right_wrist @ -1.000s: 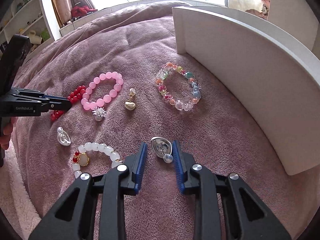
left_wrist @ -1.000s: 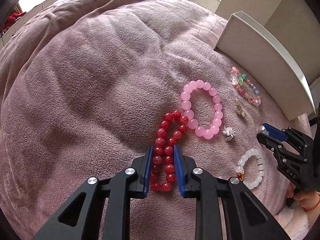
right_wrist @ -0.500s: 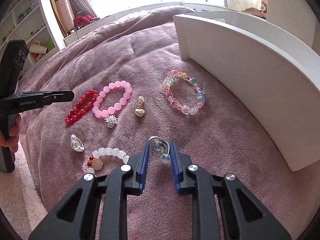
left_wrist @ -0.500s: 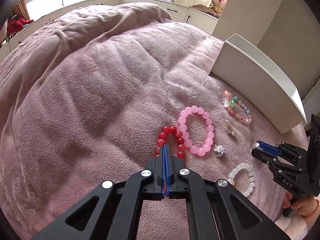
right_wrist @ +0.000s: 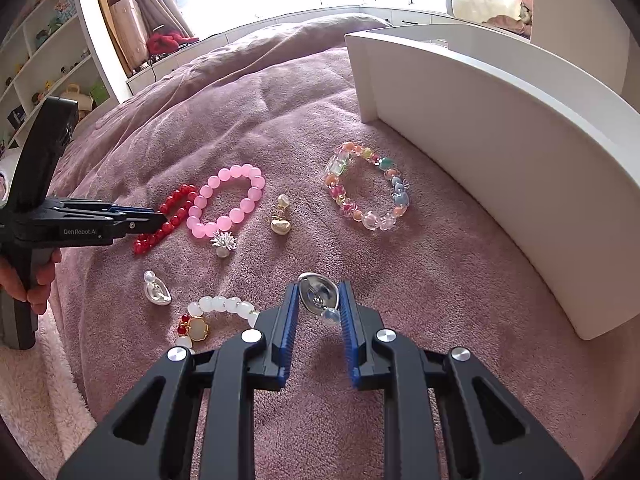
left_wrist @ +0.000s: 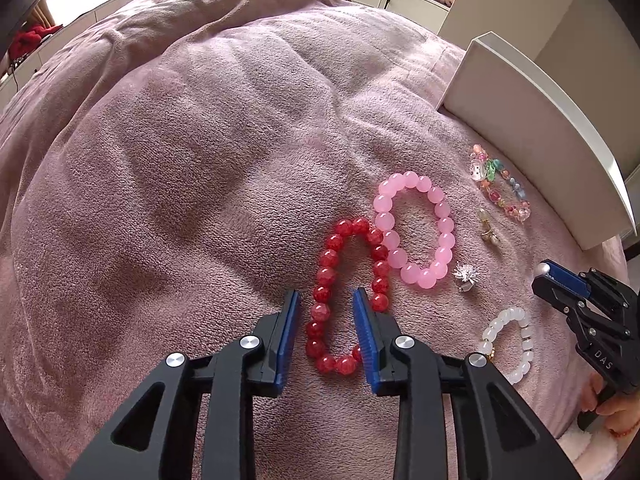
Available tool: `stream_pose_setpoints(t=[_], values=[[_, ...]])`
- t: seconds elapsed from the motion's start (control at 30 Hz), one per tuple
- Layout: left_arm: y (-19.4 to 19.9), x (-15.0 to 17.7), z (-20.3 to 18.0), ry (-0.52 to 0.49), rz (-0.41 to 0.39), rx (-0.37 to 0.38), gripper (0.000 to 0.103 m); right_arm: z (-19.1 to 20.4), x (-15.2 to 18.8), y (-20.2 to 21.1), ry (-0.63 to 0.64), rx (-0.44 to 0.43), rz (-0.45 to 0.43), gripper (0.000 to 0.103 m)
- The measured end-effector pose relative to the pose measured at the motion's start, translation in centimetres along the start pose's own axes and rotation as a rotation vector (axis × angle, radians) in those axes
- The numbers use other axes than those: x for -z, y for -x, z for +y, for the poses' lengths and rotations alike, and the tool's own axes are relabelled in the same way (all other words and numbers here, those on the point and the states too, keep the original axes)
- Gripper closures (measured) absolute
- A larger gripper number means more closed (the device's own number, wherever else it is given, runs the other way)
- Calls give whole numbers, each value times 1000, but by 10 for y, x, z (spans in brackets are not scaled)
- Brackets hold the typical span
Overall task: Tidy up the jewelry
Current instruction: 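Close left gripper on red bead bracelet while right gripper grips silver charm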
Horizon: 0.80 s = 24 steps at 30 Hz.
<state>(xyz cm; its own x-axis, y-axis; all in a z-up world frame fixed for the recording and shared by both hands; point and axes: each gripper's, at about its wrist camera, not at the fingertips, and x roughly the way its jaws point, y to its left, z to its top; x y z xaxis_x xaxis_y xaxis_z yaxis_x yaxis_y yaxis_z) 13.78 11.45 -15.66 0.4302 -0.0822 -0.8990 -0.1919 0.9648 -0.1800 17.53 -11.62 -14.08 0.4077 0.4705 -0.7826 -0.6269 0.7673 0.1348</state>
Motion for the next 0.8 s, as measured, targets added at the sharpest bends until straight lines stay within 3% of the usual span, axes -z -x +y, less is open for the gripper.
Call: stream_pose_setpoints(t=[0.07, 0.57, 0.8], values=[[0, 0, 5, 20, 1, 12, 88, 0, 0, 0, 0, -1, 0, 82], [45, -2, 5, 68, -153, 130, 88, 5, -2, 19, 2, -17, -42, 82], [78, -1, -10, 15, -211, 154, 88, 8, -7, 47, 19, -8, -105, 82]])
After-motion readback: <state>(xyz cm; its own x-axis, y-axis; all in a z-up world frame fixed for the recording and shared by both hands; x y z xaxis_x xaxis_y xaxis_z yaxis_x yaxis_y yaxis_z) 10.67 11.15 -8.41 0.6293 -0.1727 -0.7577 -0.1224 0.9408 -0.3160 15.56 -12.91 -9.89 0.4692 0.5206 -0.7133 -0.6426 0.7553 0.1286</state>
